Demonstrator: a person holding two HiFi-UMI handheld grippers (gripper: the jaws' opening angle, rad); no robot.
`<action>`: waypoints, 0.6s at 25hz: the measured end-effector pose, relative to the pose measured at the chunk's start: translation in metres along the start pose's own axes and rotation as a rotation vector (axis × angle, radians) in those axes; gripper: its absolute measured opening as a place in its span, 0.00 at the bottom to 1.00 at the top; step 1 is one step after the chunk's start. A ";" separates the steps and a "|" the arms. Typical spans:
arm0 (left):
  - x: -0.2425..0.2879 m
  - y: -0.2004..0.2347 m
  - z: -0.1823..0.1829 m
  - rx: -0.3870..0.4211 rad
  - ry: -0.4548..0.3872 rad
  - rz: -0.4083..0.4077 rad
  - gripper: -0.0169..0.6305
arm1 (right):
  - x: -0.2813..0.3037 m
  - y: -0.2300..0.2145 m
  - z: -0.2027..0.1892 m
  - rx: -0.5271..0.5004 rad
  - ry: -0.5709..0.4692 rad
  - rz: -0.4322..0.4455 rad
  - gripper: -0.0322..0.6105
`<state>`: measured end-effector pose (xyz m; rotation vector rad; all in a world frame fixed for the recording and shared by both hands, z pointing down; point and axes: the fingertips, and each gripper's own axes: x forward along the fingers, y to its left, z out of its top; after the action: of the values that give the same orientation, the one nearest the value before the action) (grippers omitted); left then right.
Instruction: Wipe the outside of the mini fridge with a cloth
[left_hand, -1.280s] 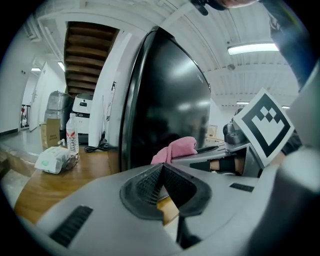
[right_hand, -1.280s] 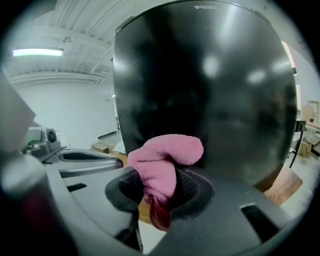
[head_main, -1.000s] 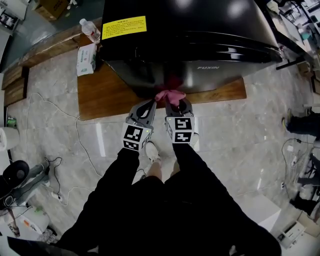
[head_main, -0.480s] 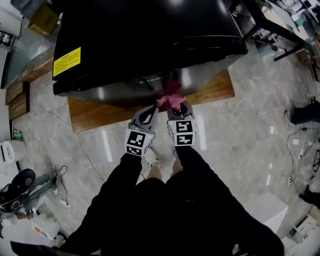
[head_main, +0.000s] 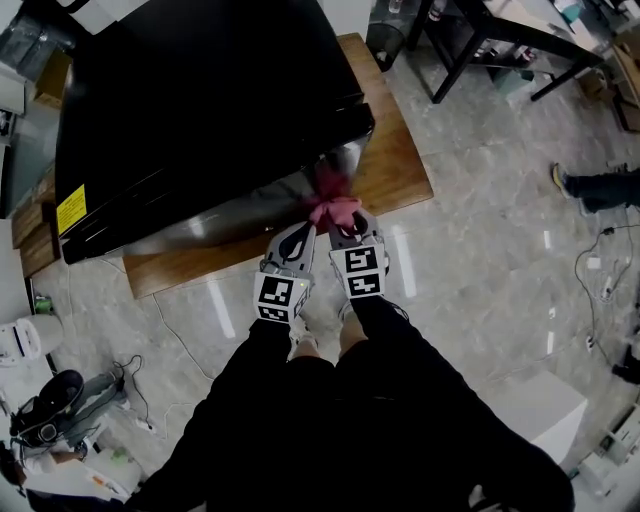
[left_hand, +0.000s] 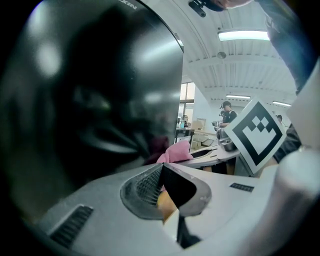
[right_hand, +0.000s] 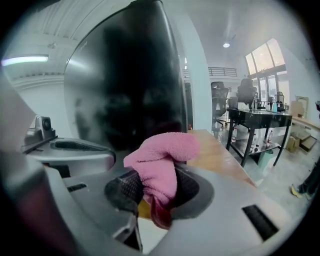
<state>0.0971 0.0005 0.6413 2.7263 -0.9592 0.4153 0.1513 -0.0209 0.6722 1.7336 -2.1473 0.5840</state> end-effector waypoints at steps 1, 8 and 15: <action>0.006 -0.007 0.003 -0.006 0.000 -0.002 0.04 | -0.003 -0.010 0.000 -0.003 0.000 -0.002 0.25; 0.029 -0.041 0.033 -0.023 -0.014 -0.021 0.04 | -0.016 -0.070 0.006 -0.006 -0.016 -0.053 0.24; 0.028 -0.058 0.073 -0.036 -0.021 -0.035 0.04 | -0.030 -0.117 0.080 -0.007 -0.133 -0.058 0.25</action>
<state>0.1685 0.0068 0.5757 2.7164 -0.9130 0.3607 0.2724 -0.0569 0.6014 1.8728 -2.1756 0.4574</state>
